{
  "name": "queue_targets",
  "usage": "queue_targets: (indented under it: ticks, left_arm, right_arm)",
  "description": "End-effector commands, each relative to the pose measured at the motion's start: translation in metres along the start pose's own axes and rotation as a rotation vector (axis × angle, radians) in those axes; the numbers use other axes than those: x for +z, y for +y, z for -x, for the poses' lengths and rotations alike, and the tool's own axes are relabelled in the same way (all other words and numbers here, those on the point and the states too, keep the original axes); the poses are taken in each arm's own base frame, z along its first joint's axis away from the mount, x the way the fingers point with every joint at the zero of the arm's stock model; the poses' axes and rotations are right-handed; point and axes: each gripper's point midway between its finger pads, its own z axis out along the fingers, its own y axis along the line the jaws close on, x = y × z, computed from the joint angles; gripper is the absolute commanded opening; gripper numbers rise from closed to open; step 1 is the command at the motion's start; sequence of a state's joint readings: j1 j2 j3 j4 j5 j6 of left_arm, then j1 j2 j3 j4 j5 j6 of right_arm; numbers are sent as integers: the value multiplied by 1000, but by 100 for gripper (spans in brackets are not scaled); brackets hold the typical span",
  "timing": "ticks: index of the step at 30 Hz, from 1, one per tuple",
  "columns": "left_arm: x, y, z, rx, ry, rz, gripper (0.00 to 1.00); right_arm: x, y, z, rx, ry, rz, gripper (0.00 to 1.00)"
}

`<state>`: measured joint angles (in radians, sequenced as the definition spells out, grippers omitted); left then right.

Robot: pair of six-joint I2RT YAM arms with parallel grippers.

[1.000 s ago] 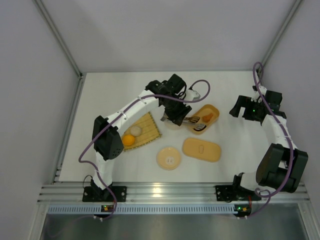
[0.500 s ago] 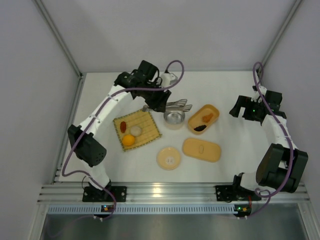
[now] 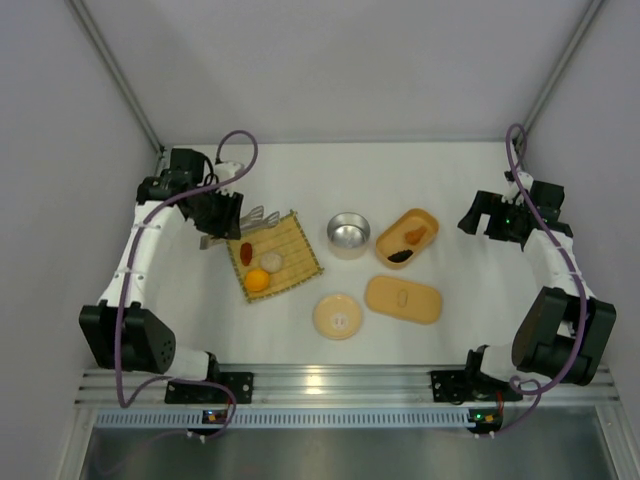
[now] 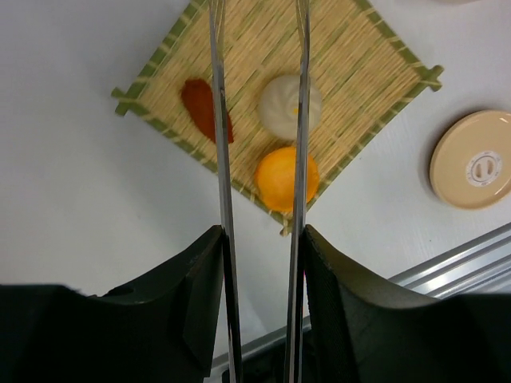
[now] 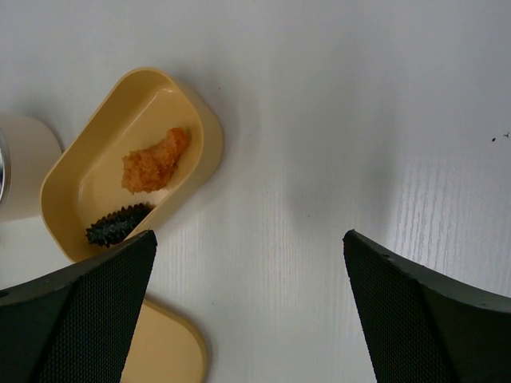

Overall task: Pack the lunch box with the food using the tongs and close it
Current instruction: Pick up the fake food from the plate.

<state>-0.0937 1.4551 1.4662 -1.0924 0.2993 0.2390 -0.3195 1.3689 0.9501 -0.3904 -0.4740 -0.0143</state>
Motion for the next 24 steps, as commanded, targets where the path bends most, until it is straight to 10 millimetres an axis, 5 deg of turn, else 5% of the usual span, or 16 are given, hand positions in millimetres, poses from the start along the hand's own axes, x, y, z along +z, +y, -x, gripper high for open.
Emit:
queue_targets:
  ticks: [1,10,24]
  left_arm:
    - [-17,17,-19,-40,-11,81,48]
    - [-29,20,-61,-140,60,151,55]
    - [-24,26,-75,-149,108,183,52]
  right_arm:
    - [-9,2,25,-20,-67,12,99]
    - [-8,3,27,-18,-70,21,99]
    - [-12,5,29,-23,-81,21,99]
